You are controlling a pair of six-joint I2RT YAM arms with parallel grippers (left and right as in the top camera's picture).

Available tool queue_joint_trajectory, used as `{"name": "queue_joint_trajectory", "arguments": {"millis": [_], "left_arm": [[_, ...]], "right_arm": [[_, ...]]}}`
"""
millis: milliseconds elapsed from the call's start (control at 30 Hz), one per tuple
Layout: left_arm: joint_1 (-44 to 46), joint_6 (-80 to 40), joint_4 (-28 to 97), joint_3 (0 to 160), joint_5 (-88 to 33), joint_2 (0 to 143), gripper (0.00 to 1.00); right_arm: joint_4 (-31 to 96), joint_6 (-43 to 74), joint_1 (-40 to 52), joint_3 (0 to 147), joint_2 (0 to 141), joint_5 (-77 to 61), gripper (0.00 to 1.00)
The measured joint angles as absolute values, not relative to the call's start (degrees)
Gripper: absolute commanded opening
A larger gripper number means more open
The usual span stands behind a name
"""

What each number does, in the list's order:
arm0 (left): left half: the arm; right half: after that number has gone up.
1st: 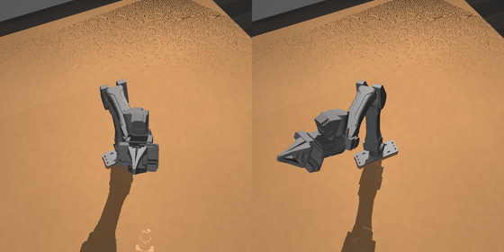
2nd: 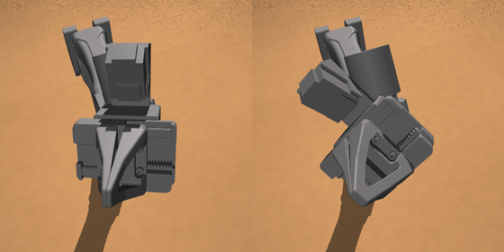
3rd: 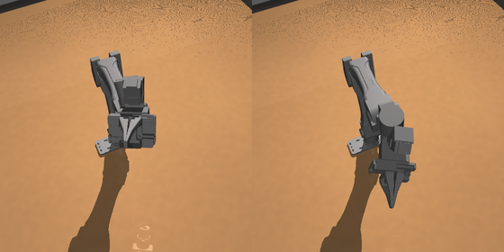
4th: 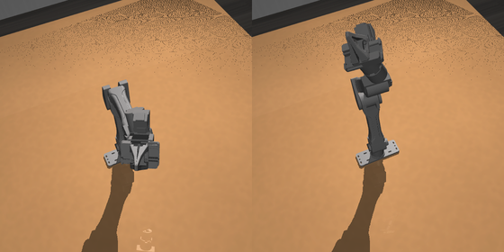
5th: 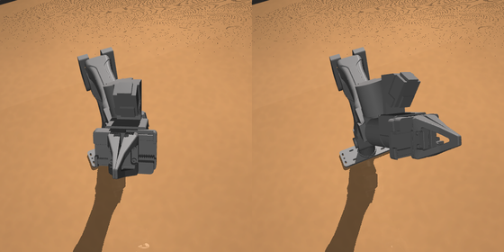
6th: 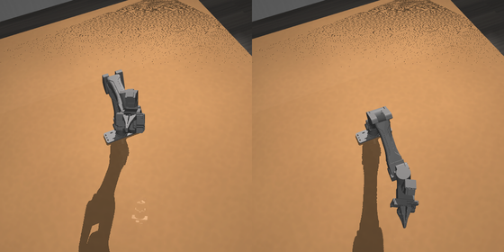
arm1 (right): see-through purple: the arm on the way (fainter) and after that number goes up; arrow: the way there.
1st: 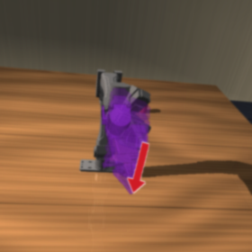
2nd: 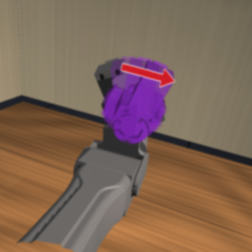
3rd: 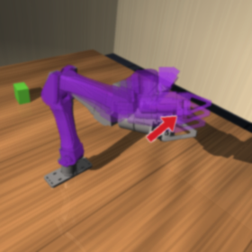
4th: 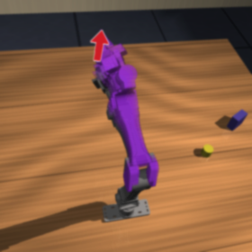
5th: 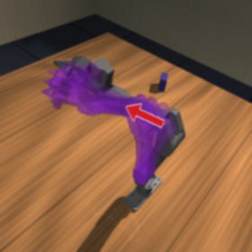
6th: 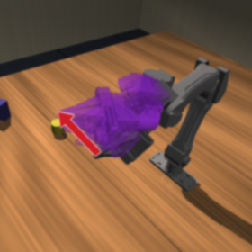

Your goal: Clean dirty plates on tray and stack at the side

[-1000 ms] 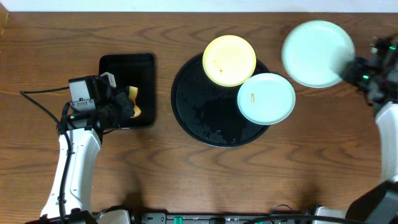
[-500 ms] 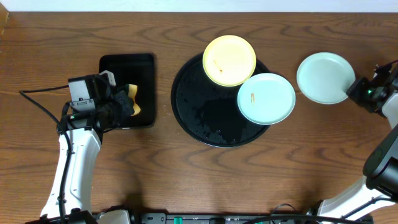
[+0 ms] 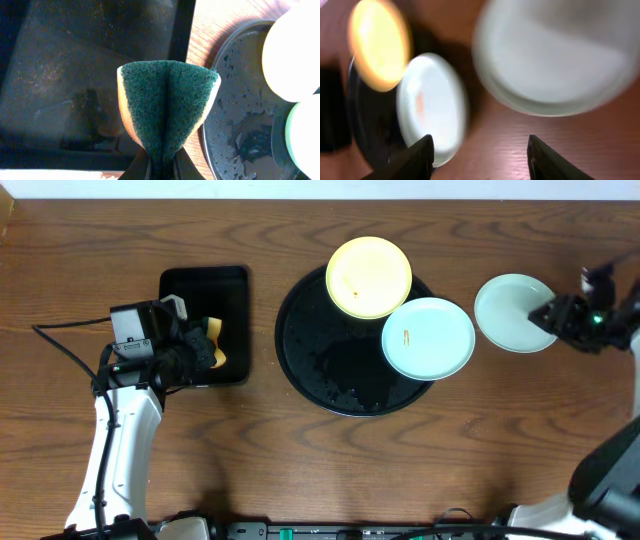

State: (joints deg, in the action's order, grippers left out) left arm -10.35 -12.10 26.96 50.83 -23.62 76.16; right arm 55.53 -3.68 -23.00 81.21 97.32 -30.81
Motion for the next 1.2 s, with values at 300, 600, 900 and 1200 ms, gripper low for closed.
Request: {"name": "queue_joint_trajectory", "arguments": {"millis": [300, 600, 900, 1200], "left_arm": [[-10.3, -11.6, 27.9, 50.8, -23.6, 76.2, 0.08], [-10.3, -10.5, 28.1, 50.8, -23.6, 76.2, 0.08], [-10.4, -10.5, 28.2, 50.8, -23.6, 76.2, 0.08], [-10.4, -10.5, 28.6, 50.8, -23.6, 76.2, 0.08]], "right_arm": [[59.9, -6.2, -3.2, 81.5, 94.1, -18.4, 0.59], [57.8, -1.7, -0.7, 80.8, 94.3, -6.1, 0.59], [57.6, -0.1, -0.7, 79.6, 102.0, -5.7, 0.35], [54.7, 0.3, -0.7, 79.3, 107.8, -5.8, 0.39]]}}
